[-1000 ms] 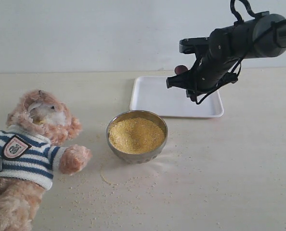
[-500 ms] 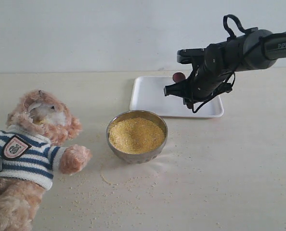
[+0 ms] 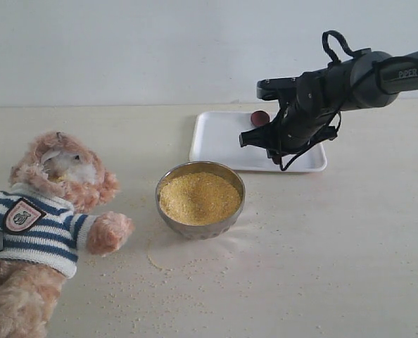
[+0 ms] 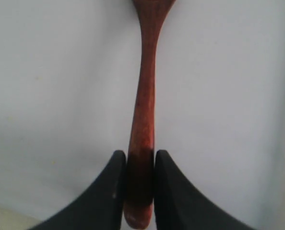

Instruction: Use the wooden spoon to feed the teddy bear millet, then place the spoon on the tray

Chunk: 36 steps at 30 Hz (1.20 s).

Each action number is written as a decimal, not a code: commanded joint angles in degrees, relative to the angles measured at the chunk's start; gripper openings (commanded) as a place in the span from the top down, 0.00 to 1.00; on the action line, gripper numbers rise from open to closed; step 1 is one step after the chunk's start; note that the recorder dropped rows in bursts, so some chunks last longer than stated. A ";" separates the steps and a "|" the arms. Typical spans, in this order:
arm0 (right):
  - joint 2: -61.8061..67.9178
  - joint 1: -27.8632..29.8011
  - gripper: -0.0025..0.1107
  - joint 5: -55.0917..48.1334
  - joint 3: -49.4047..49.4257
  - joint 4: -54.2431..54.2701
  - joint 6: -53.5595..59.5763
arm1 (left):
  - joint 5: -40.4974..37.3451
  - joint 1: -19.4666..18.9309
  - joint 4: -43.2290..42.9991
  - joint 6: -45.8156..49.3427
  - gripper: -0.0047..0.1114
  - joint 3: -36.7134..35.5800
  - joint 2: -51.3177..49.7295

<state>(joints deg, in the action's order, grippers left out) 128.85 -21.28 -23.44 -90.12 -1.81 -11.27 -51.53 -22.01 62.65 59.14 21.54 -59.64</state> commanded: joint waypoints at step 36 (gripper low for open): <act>-71.96 0.16 0.98 17.81 65.60 6.01 2.84 | -0.48 -0.14 0.91 0.36 0.92 -0.10 0.46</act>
<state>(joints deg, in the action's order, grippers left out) 61.80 -21.28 -2.20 -26.21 4.06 -8.36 -51.53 -22.01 62.65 59.14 21.54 -59.64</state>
